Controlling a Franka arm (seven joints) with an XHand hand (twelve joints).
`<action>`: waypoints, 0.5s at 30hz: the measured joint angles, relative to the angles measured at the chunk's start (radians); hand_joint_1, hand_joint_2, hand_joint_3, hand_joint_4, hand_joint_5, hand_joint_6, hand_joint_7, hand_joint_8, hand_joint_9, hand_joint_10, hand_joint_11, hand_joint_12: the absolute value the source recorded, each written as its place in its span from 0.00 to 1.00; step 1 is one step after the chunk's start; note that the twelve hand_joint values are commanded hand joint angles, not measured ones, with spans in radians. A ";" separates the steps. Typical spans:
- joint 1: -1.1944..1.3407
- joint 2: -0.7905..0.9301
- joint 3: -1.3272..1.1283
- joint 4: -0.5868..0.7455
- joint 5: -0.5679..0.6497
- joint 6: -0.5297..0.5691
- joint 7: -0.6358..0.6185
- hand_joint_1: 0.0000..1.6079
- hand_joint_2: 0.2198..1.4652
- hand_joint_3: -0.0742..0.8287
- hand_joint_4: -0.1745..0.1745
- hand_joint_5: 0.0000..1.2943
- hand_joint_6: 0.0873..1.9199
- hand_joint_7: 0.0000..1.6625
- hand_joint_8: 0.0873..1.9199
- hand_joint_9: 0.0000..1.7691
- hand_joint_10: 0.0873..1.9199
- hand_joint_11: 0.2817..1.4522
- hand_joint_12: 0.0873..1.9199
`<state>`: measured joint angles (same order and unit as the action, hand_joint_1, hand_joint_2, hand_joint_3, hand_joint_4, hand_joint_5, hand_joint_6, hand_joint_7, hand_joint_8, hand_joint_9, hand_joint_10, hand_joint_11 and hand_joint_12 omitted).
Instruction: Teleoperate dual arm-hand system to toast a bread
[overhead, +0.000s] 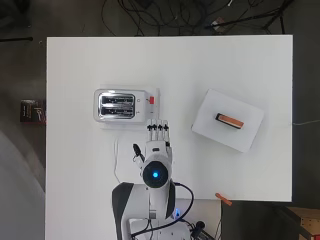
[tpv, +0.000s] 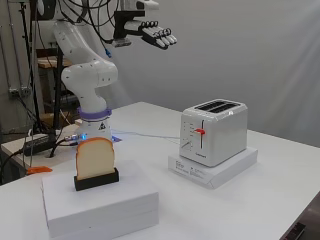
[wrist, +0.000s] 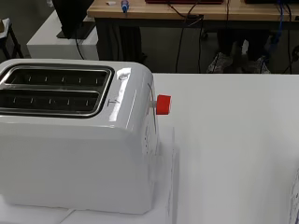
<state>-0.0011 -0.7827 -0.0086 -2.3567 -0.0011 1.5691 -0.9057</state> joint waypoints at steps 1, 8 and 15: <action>-0.001 0.003 -0.009 0.001 -0.002 0.000 -0.007 0.21 0.70 0.10 0.32 0.21 0.00 0.19 0.00 0.21 0.00 0.09 0.00; -0.012 0.130 -0.048 0.071 -0.035 -0.051 0.004 0.14 0.72 0.08 0.38 0.24 0.00 0.23 0.00 0.29 0.00 0.16 0.00; -0.029 0.236 -0.116 0.142 -0.068 -0.081 -0.006 0.14 0.71 0.07 0.46 0.27 0.00 0.24 0.00 0.30 0.00 0.16 0.00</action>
<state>-0.0305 -0.5469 -0.1248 -2.2148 -0.0687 1.4879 -0.9118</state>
